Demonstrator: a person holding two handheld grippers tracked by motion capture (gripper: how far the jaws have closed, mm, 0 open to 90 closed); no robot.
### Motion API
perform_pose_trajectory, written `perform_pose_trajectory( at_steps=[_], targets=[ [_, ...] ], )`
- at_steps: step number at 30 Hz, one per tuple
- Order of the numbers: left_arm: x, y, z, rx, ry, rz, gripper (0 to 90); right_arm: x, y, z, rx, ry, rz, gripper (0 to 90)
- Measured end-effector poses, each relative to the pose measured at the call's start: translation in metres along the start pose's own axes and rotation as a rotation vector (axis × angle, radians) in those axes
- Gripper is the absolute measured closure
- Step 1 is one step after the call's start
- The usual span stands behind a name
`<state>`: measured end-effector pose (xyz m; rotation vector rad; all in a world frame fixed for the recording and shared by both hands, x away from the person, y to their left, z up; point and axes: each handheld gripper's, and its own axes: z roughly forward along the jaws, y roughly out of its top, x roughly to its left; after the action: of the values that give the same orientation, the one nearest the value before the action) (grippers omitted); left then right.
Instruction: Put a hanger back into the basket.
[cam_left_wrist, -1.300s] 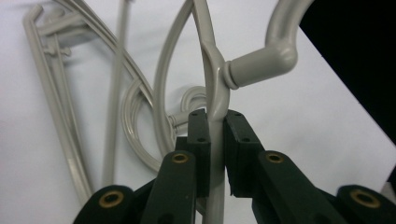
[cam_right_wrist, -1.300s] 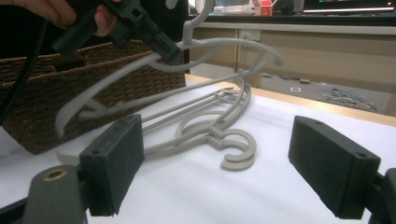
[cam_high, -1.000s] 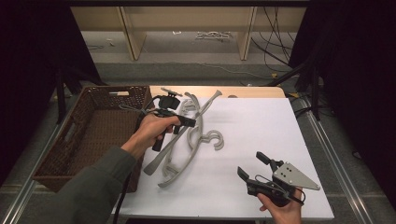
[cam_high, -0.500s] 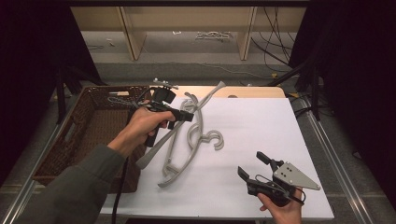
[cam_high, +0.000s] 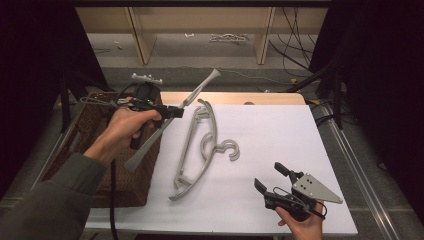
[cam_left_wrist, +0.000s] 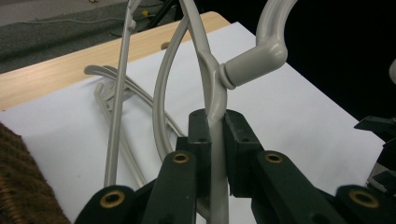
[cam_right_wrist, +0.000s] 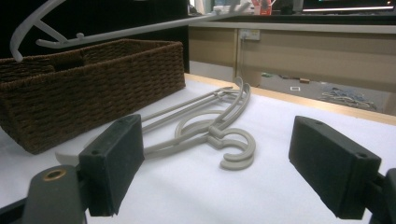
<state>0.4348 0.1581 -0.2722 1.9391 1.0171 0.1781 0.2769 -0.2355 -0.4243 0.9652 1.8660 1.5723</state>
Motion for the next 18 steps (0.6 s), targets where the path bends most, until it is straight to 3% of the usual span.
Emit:
perform_pose_trajectory(
  at_steps=[4,15,18],
  targets=[
    [0.010,-0.005,-0.013,0.006,0.037,0.026,82.4,0.000,0.000,0.000,-0.005,-0.003,-0.001,19.0],
    [0.032,-0.020,-0.035,-0.031,0.076,0.027,82.4,0.001,-0.001,0.002,-0.017,0.000,0.005,19.0],
    [0.041,-0.024,-0.042,-0.019,0.098,0.041,82.4,0.000,-0.001,-0.001,0.019,-0.011,-0.009,19.1]
  ],
)
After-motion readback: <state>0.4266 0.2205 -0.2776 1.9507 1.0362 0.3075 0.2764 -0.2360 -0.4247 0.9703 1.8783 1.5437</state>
